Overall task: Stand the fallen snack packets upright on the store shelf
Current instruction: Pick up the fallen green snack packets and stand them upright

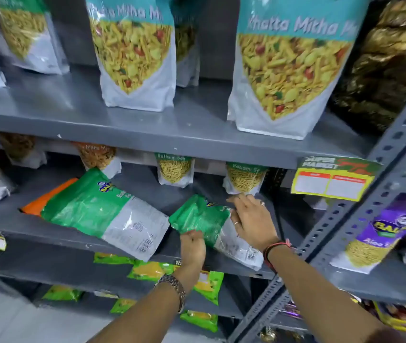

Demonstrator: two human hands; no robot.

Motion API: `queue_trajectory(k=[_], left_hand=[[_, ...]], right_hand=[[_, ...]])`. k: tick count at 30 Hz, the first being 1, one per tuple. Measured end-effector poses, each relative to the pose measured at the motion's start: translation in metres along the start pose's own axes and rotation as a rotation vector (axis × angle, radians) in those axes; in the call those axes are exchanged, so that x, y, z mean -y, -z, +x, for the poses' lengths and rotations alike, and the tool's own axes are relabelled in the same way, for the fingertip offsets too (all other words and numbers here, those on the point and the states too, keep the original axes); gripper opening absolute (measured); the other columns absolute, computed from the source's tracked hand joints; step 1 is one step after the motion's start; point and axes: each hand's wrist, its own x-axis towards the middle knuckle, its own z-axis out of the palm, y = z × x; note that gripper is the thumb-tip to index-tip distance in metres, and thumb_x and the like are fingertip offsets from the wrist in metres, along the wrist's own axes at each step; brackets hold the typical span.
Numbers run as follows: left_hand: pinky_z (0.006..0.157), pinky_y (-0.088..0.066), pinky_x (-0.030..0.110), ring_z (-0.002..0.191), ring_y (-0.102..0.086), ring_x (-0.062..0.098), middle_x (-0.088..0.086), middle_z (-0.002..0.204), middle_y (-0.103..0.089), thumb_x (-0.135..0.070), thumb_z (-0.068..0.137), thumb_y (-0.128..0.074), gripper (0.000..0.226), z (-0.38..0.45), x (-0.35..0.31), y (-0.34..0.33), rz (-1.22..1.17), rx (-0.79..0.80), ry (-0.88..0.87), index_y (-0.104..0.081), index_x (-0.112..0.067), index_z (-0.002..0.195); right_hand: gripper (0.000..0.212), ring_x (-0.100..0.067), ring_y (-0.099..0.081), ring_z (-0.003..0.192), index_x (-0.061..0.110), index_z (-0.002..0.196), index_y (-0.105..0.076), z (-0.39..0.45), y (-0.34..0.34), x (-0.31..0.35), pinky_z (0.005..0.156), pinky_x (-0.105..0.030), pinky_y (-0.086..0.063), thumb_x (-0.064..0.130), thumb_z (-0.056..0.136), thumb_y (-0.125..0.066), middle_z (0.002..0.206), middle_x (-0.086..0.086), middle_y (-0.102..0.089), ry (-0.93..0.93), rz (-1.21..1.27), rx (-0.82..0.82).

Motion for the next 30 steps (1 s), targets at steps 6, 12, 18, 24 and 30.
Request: queue_trajectory(k=[6,12,18,24,30], left_hand=[[0.048,-0.05,0.031,0.05,-0.053,0.025,0.011,0.061,-0.057,-0.035,0.096,-0.041,0.045,0.024,0.019,-0.012,-0.009,0.08,0.307,-0.048,-0.004,0.063],[0.044,-0.054,0.031,0.031,-0.057,0.018,0.004,0.044,-0.064,-0.036,0.094,-0.046,0.037,0.046,0.034,-0.003,0.047,0.08,0.292,-0.053,-0.002,0.081],[0.042,-0.055,0.025,0.049,-0.064,0.017,0.006,0.073,-0.064,-0.016,0.093,-0.052,0.017,0.047,0.032,0.013,-0.065,0.085,0.153,-0.052,-0.007,0.079],[0.05,-0.058,0.023,0.047,-0.066,0.011,0.012,0.085,-0.061,-0.01,0.095,-0.046,0.017,0.039,-0.002,0.026,-0.196,0.137,-0.009,-0.05,-0.013,0.079],[0.051,-0.055,0.018,0.071,-0.058,0.025,0.005,0.084,-0.062,-0.017,0.095,-0.048,0.019,0.035,-0.061,0.029,-0.136,0.163,-0.23,-0.052,-0.021,0.076]], right_hand=[[0.033,-0.035,-0.056,0.112,0.009,0.111,-0.061,0.032,-0.049,-0.016,0.093,-0.039,-0.044,0.024,0.095,-0.036,0.115,-0.016,-0.065,-0.287,0.138,0.33],[0.047,-0.039,-0.052,0.122,-0.003,0.119,-0.058,0.065,-0.077,-0.035,0.099,-0.038,-0.042,0.03,0.099,-0.03,0.132,-0.027,-0.054,-0.752,0.442,0.549],[0.008,-0.021,-0.055,0.072,0.008,0.075,-0.06,0.069,-0.08,-0.056,0.066,-0.029,-0.039,0.011,0.082,-0.057,0.08,-0.012,-0.06,-0.938,0.693,0.413],[0.008,-0.015,-0.059,0.054,0.012,0.063,-0.062,0.042,-0.072,-0.064,0.056,-0.026,-0.044,0.011,0.071,-0.066,0.06,-0.005,-0.065,-1.107,1.007,0.307],[0.029,-0.01,-0.053,0.065,0.019,0.068,-0.062,0.034,-0.022,-0.042,0.057,-0.022,-0.044,-0.001,0.088,-0.056,0.062,0.008,-0.064,-1.092,1.33,0.158]])
